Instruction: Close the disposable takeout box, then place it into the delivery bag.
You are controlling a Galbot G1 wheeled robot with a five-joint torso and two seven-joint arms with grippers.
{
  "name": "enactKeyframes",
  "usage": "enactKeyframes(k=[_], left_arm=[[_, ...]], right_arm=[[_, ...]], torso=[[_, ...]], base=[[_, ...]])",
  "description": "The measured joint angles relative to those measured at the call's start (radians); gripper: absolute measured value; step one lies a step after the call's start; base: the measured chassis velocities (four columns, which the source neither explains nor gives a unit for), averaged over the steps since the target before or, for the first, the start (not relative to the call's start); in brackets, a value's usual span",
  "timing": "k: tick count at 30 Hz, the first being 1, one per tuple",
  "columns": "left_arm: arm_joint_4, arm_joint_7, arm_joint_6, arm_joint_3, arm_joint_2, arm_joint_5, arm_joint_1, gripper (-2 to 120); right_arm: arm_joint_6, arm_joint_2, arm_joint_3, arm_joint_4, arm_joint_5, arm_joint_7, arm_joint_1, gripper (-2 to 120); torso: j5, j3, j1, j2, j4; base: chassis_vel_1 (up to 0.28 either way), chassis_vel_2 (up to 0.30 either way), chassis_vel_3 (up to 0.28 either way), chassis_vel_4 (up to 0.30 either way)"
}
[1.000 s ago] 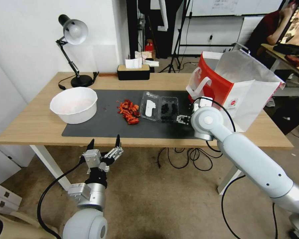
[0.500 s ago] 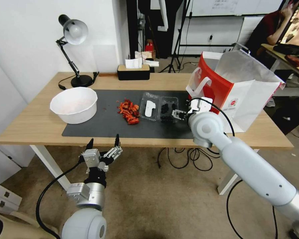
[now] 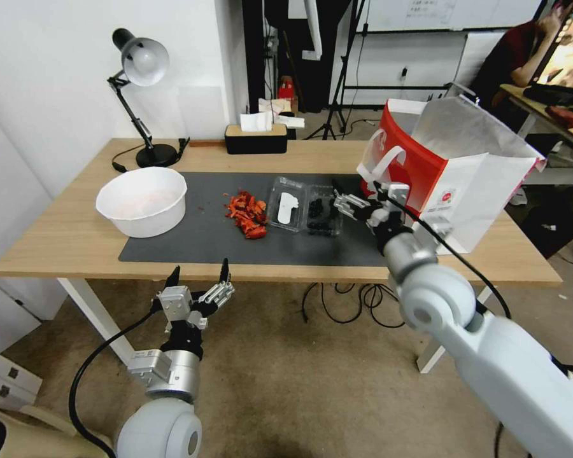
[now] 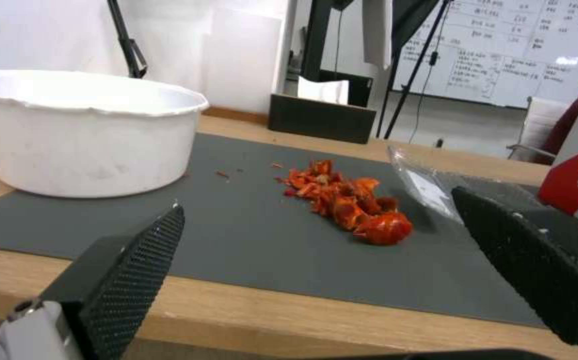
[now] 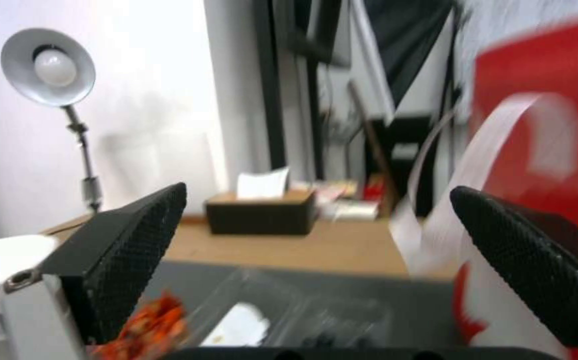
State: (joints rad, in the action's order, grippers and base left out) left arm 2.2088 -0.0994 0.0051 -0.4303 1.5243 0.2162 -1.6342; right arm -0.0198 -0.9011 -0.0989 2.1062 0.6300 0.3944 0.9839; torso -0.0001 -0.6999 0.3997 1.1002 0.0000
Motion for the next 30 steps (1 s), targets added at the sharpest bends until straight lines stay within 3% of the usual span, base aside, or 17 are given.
enactKeyframes(k=[2,13,14,17,18,30], left_arm=[[-0.001,0.001,0.001,0.003,0.001,0.0,0.002,100],[-0.003,0.005,0.004,0.001,-0.02,0.03,0.014,100],[-0.003,0.005,0.005,-0.001,-0.025,0.036,0.017,100],[-0.003,0.005,0.005,-0.001,-0.026,0.038,0.018,100],[-0.003,0.005,0.006,-0.004,-0.037,0.05,0.022,100],[-0.013,0.005,0.008,-0.005,-0.051,0.069,0.037,100]], right_arm=[[0.033,-0.024,-0.025,0.008,-0.092,0.027,0.05,100],[0.184,-0.132,-0.071,0.008,-0.314,0.087,0.279,100],[0.233,-0.161,-0.079,-0.008,-0.38,0.093,0.317,100],[0.241,-0.166,-0.08,-0.012,-0.391,0.093,0.324,100],[0.318,-0.202,-0.086,-0.036,-0.47,0.097,0.386,100],[0.37,-0.245,-0.094,-0.039,-0.493,0.084,0.594,100]], torso=[[0.0001,0.0,0.0,0.0,0.0002],[-0.0002,0.0,0.0,0.0,-0.0001],[0.0001,0.0,0.0,0.0,-0.0001],[0.0001,0.0,0.0,0.0,-0.0001],[0.0,0.0,0.0,0.0,-0.0002],[0.0001,0.0,0.0,0.0,-0.0001]], base=[[0.0,0.0,0.0,0.0],[0.0,0.0,0.0,0.0],[0.0,0.0,0.0,0.0],[0.0,0.0,0.0,0.0],[0.0,0.0,0.0,0.0],[0.0,0.0,0.0,0.0]])
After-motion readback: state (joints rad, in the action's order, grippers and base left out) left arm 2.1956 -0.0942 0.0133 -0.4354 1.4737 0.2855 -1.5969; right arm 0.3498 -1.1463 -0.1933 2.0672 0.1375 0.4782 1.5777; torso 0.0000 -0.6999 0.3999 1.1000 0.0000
